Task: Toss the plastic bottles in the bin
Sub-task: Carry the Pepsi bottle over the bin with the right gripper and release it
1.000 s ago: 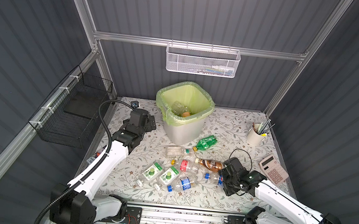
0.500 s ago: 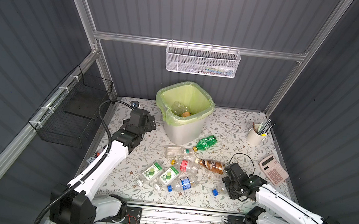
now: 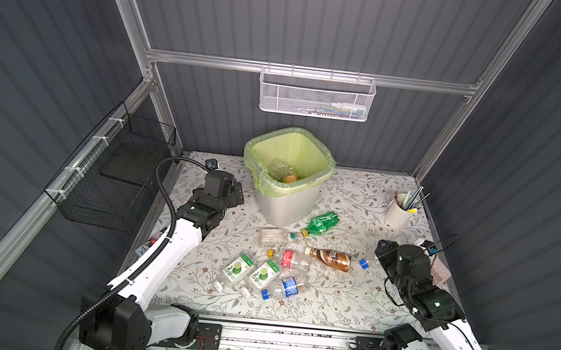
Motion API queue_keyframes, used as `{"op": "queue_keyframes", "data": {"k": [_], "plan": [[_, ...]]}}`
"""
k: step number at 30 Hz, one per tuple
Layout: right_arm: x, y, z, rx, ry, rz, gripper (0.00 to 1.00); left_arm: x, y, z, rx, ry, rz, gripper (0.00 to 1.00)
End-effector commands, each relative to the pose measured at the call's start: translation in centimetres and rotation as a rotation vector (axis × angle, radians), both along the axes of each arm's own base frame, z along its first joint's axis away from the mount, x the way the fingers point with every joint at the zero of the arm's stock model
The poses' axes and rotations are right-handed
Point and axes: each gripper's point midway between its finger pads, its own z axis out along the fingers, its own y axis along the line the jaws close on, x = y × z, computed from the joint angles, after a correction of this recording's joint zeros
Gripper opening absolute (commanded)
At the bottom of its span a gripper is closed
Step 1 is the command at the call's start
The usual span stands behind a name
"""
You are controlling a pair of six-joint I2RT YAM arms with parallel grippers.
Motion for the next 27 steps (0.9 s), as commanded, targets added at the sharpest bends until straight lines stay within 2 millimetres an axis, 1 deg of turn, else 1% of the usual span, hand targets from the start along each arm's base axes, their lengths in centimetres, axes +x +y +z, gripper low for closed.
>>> {"op": "queue_keyframes", "data": {"k": [1, 3, 5, 6, 8, 11, 13, 15, 17, 18, 19, 20, 21, 22, 23, 24, 26, 27], "plan": [[2.3, 2.2, 5.8, -0.09, -0.148, 0.187, 0.59, -0.7, 0.8, -1.7, 0.016, 0.053, 0.026, 1.0], [3.5, 3.2, 8.0, -0.086, -0.196, 0.23, 0.59, -0.9, 0.9, -2.2, 0.014, 0.063, 0.03, 1.0], [5.1, 4.5, 10.7, -0.064, -0.268, 0.278, 0.6, -1.1, 0.8, -2.7, 0.009, 0.076, 0.027, 1.0], [5.8, 5.1, 11.8, -0.053, -0.294, 0.297, 0.6, -1.2, 0.8, -3.0, 0.009, 0.084, 0.025, 1.0], [7.5, 6.5, 14.7, -0.033, -0.36, 0.345, 0.6, -1.3, 0.8, -3.4, 0.011, 0.097, 0.024, 1.0], [9.7, 8.6, 18.7, 0.023, -0.464, 0.407, 0.59, -1.7, 1.0, -3.9, 0.017, 0.111, 0.025, 1.0], [11.2, 10.2, 20.9, 0.075, -0.524, 0.451, 0.58, -1.9, 1.0, -4.1, 0.018, 0.118, 0.021, 1.0], [13.1, 12.8, 22.4, 0.109, -0.553, 0.526, 0.57, -2.0, 1.0, -4.3, 0.02, 0.121, 0.015, 1.0], [14.8, 16.9, 23.5, 0.123, -0.556, 0.648, 0.58, -2.0, 0.9, -4.6, 0.022, 0.13, 0.008, 1.0], [15.5, 19.0, 23.7, 0.129, -0.539, 0.718, 0.61, -2.1, 0.8, -4.7, 0.023, 0.136, 0.004, 1.0], [15.8, 21.9, 23.5, 0.136, -0.492, 0.849, 0.63, -2.0, 0.7, -4.9, 0.022, 0.141, -0.002, 1.0], [16.3, 23.8, 22.9, 0.103, -0.425, 0.917, 0.66, -1.9, 0.5, -5.1, 0.023, 0.151, -0.01, 1.0], [17.1, 24.6, 22.1, 0.07, -0.361, 0.932, 0.71, -1.9, 0.4, -5.3, 0.024, 0.161, -0.017, 1.0], [17.8, 24.9, 21.8, 0.044, -0.325, 0.934, 0.79, -1.8, 0.3, -5.4, 0.026, 0.17, -0.021, 1.0], [18.5, 24.6, 21.8, 0.039, -0.313, 0.908, 0.92, -1.8, 0.2, -5.4, 0.028, 0.178, -0.026, 1.0], [18.9, 24.2, 21.9, 0.038, -0.315, 0.886, 0.94, -1.8, 0.2, -5.3, 0.027, 0.179, -0.027, 1.0], [18.9, 23.0, 23.0, 0.018, -0.365, 0.839, 0.99, -2.0, 0.3, -5.0, 0.026, 0.173, -0.027, 1.0], [19.0, 21.9, 23.4, -0.015, -0.381, 0.785, 0.99, -2.0, 0.3, -4.8, 0.023, 0.163, -0.027, 1.0]]}}
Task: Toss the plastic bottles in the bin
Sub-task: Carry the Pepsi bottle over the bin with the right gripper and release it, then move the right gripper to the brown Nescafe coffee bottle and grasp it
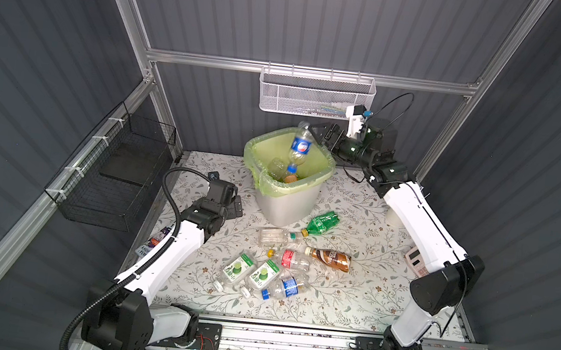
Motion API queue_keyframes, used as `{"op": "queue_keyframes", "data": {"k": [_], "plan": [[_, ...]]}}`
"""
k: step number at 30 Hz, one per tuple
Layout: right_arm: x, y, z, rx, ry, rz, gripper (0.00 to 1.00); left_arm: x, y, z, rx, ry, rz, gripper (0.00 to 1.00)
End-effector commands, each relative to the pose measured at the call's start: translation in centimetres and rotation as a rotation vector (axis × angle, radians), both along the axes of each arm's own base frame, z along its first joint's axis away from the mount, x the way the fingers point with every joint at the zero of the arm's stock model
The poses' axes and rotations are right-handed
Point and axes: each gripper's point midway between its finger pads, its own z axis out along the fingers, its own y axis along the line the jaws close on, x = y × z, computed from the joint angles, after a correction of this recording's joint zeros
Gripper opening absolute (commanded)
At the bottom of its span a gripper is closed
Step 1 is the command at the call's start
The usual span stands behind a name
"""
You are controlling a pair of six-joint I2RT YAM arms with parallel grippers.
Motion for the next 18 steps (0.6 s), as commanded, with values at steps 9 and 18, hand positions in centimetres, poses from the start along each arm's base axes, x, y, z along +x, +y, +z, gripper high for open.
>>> {"op": "queue_keyframes", "data": {"k": [9, 18], "plan": [[-5.2, -9.7, 1.2, -0.11, -0.1, -0.291, 0.99, -0.5, -0.2, 1.8, -0.029, -0.064, -0.04, 1.0], [-10.8, -12.6, -15.2, -0.355, 0.181, -0.261, 0.99, -0.7, -0.5, 1.0, -0.056, -0.059, -0.041, 1.0]]}}
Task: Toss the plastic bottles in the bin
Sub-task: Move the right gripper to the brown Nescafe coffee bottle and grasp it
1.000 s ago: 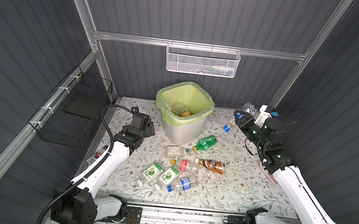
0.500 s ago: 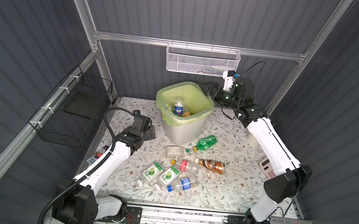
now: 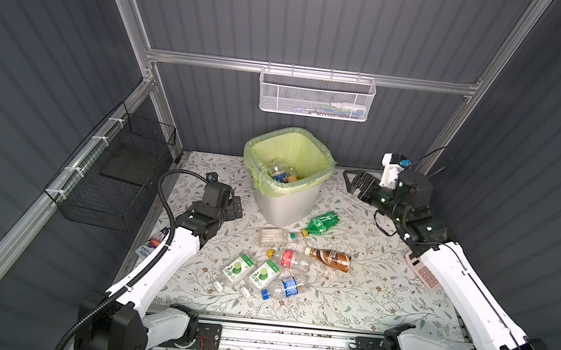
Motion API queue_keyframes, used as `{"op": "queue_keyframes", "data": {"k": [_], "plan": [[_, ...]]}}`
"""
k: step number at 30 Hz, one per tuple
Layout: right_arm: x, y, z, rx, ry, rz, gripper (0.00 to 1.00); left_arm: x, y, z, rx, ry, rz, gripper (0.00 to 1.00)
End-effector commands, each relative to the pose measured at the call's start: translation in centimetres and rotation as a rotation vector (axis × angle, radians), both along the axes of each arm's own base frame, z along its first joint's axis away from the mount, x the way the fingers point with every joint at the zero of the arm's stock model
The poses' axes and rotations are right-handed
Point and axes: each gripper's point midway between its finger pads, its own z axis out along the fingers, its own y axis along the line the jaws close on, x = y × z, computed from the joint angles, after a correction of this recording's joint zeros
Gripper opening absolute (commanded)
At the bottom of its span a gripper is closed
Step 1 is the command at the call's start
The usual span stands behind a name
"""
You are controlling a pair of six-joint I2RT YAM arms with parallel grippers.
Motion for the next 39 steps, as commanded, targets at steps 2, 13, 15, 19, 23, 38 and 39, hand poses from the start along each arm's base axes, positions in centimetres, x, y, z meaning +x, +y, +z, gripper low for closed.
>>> {"op": "queue_keyframes", "data": {"k": [2, 13, 15, 19, 23, 38, 39], "plan": [[-3.3, -1.8, -9.5, -0.19, 0.216, 0.015, 0.99, 0.0, 0.0, -0.3, -0.017, -0.003, -0.005, 1.0], [-9.6, -1.1, -19.1, -0.412, 0.441, 0.278, 0.99, 0.4, -0.7, -0.9, -0.042, 0.024, -0.019, 1.0], [-10.0, -1.1, -20.2, -0.462, 0.485, 0.303, 0.99, 0.4, -0.8, -1.0, -0.047, 0.025, -0.018, 1.0], [-10.3, -1.3, -22.2, -0.591, 0.559, 0.335, 0.99, 0.2, -0.7, -1.1, -0.048, 0.027, -0.017, 1.0], [-10.0, -1.1, -23.2, -0.676, 0.591, 0.367, 0.98, 0.1, -0.6, -1.2, -0.044, 0.027, -0.016, 1.0], [-9.1, -0.6, -25.5, -0.888, 0.636, 0.46, 0.95, 0.1, -0.6, -2.0, -0.033, 0.05, -0.016, 1.0], [-9.1, -0.4, -25.6, -0.892, 0.638, 0.472, 0.95, 0.1, -0.6, -2.0, -0.033, 0.05, -0.015, 1.0]]}}
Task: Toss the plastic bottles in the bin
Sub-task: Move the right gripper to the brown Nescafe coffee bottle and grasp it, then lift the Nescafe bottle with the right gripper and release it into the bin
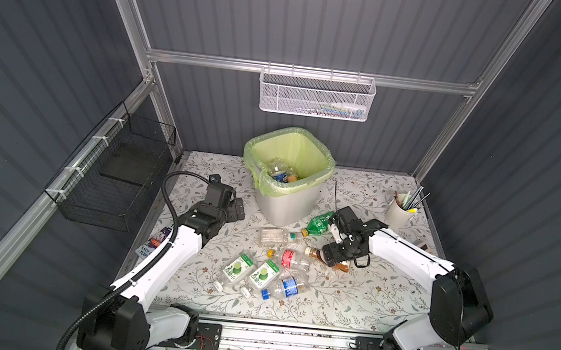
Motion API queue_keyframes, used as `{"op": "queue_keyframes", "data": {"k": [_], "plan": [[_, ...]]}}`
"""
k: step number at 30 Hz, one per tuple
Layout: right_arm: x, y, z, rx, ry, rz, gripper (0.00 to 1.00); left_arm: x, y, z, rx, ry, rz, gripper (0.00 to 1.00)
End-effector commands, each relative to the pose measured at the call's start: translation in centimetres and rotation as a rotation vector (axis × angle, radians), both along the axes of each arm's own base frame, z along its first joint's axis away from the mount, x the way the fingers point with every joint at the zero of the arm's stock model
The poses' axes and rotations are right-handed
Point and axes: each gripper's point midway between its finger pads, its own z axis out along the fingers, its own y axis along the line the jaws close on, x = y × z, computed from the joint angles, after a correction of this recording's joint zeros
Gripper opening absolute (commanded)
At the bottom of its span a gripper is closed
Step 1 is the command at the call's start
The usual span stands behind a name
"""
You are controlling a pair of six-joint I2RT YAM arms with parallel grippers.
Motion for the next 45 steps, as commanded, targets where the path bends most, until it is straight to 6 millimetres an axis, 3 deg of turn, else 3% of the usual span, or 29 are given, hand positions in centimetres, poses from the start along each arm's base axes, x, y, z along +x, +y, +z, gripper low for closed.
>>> {"op": "queue_keyframes", "data": {"k": [1, 8, 24, 30, 36, 45], "plan": [[0.1, 0.1, 0.0, -0.05, 0.009, 0.058, 0.95, 0.0, 0.2, -0.6, -0.006, 0.011, 0.009, 1.0], [-0.3, -0.2, -1.3, -0.084, 0.059, 0.071, 0.9, 0.1, 0.3, -0.6, -0.001, 0.011, 0.014, 1.0], [-2.2, -1.2, -3.0, -0.111, 0.143, 0.058, 0.6, 0.1, 0.6, -0.2, 0.017, 0.013, 0.022, 1.0], [-2.9, -1.1, -3.8, -0.106, 0.199, 0.041, 0.68, 0.3, 0.5, 0.1, 0.021, 0.012, 0.02, 1.0], [-2.9, -0.8, -4.1, -0.09, 0.204, 0.043, 0.68, 0.2, 0.7, 0.3, 0.024, 0.006, 0.025, 1.0], [-3.1, 0.0, -3.5, -0.032, 0.204, 0.039, 0.52, 0.0, 1.0, 0.4, 0.03, 0.007, 0.036, 1.0]]}}
